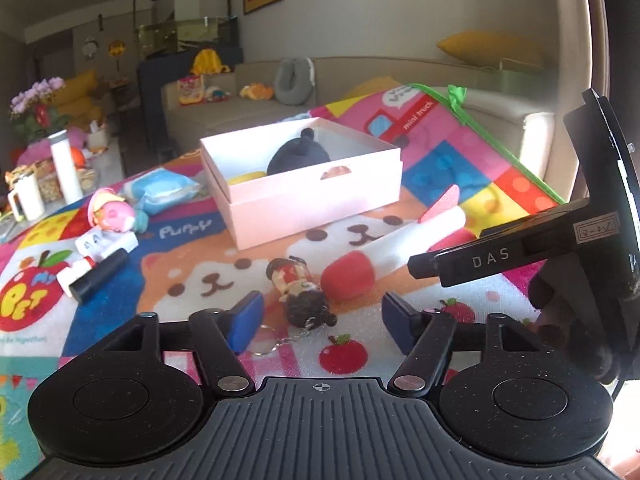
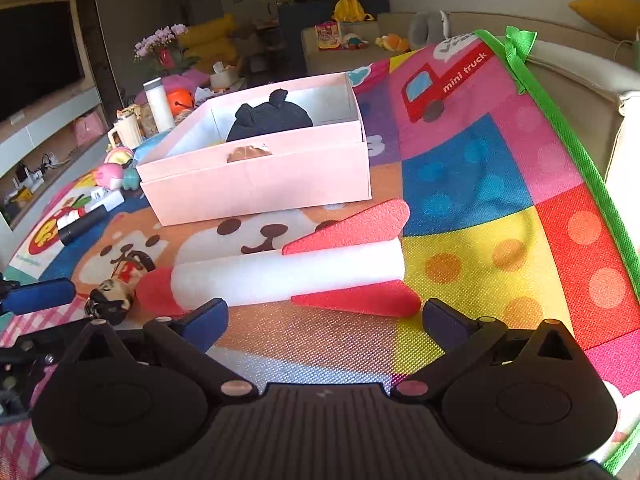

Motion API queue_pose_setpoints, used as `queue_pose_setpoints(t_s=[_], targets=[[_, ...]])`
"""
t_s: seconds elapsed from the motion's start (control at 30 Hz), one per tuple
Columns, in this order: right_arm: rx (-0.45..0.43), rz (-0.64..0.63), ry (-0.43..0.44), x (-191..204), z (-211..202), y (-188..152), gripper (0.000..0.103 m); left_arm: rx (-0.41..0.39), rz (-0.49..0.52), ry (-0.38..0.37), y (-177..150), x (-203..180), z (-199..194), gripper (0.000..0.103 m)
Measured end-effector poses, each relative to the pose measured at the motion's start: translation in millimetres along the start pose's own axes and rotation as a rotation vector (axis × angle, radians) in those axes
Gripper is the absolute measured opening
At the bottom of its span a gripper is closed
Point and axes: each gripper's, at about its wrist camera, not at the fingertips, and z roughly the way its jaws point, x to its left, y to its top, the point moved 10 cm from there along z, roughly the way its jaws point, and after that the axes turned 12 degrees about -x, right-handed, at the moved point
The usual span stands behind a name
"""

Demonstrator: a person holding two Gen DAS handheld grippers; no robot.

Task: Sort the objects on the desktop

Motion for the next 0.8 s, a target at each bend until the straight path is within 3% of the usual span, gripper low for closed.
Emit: queue_pose_setpoints(t_s=[0.07, 0.27, 0.5, 0.57, 0.67, 0.73, 0.8], targets=[[0.011, 0.001, 0.001, -1, 1, -1, 0.103, 0.001, 0.019, 0.029, -1, 3, 3, 0.087], [0.017, 0.010, 0.038, -2, -3, -1, 0.103, 0.074, 0.045, 0.095, -15, 17, 24, 0.095], [0.039, -0.066, 0.088, 3, -12, -4, 0.103, 0.093, 0.083, 0.304, -17, 62, 28, 0.097], [0.020, -0.076, 0.042, -8, -14, 4, 0.103, 0.066, 0.019, 0.232, -7, 61, 24, 0.098], [-0.043, -0.083, -0.023, -25, -20, 21, 0.103, 0.041, -0.075, -0.002, 10, 27, 26, 0.101], [-0.079, -0.050, -0.026, -34, -28, 33, 0.103, 0.033, -0.052, -0.082, 17, -1, 35, 0.101], [-0.091, 0.008, -0.007, -39, -35, 39, 0.103, 0.021, 0.009, -0.115, 19, -22, 48, 0.101]])
